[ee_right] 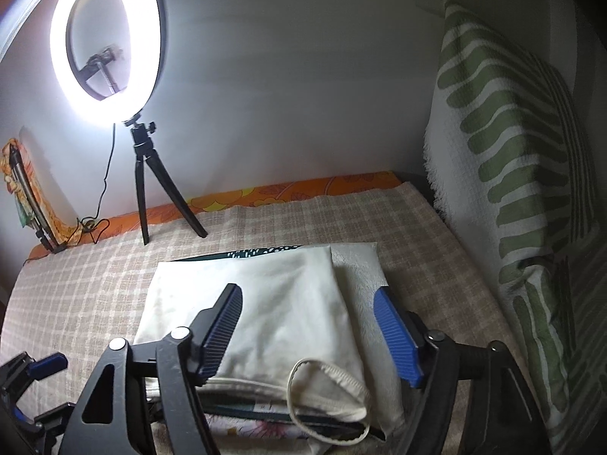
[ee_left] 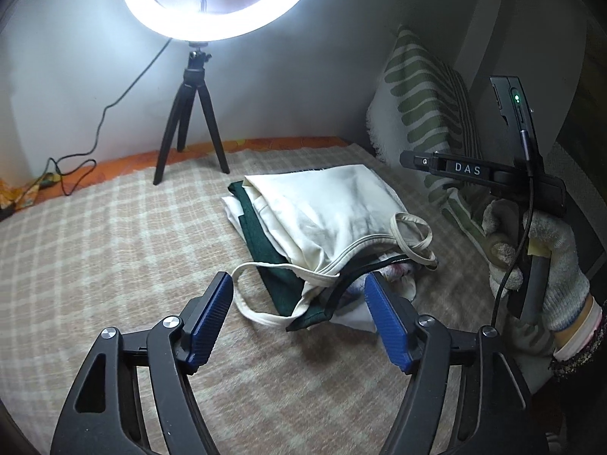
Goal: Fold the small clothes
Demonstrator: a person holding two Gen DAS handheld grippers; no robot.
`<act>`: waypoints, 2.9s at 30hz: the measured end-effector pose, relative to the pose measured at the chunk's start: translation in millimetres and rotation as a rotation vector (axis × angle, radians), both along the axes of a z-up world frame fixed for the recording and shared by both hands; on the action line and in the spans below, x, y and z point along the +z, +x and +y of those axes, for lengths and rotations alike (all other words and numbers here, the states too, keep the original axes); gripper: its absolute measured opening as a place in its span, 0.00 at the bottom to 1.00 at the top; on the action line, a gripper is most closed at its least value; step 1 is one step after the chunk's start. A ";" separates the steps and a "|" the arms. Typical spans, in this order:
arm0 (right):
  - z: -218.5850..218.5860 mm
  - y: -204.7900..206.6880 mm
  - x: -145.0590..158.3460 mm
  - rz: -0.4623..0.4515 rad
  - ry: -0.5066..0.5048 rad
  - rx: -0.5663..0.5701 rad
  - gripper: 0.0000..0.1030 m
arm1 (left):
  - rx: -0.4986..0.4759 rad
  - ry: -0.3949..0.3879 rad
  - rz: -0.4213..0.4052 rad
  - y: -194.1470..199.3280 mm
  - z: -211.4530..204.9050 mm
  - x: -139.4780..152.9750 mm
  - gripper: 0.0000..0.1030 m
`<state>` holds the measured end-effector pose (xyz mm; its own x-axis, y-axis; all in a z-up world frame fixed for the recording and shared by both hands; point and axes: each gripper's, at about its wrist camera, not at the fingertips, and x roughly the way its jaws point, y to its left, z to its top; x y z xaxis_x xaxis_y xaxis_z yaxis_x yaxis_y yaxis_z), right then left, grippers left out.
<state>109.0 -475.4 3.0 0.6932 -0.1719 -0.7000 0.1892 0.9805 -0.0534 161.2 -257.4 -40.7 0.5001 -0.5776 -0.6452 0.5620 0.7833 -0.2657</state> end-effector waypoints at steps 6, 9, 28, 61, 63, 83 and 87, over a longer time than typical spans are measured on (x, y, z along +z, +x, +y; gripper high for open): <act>24.4 -26.5 15.6 -0.039 -0.031 0.004 0.83 | 0.016 -0.013 -0.051 -20.1 19.6 17.1 0.75; 34.5 -40.0 21.4 -0.054 -0.036 0.004 0.85 | 0.022 -0.022 -0.055 -28.5 29.1 22.3 0.76; 105.2 -114.1 18.1 -0.127 -0.081 -0.022 0.99 | 0.040 0.016 -0.180 -93.5 82.9 45.8 0.81; 166.6 -146.6 -9.7 -0.200 -0.067 -0.093 1.00 | 0.147 0.114 -0.205 -114.8 130.9 17.2 0.99; 167.8 -146.0 -11.6 -0.193 -0.063 -0.089 1.00 | 0.150 0.122 -0.205 -115.5 130.6 17.0 0.99; 169.7 -148.9 -9.8 -0.213 -0.071 -0.090 1.00 | 0.166 0.150 -0.201 -117.0 130.9 16.7 0.99; 169.8 -149.4 -8.8 -0.216 -0.077 -0.095 1.00 | 0.164 0.150 -0.201 -118.1 130.5 17.1 0.99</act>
<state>-40.5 -305.6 -5.8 0.8035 -0.2904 -0.5197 0.2953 0.9524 -0.0756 43.2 -126.9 -23.6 0.7051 -0.3845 -0.5958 0.4543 0.8901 -0.0368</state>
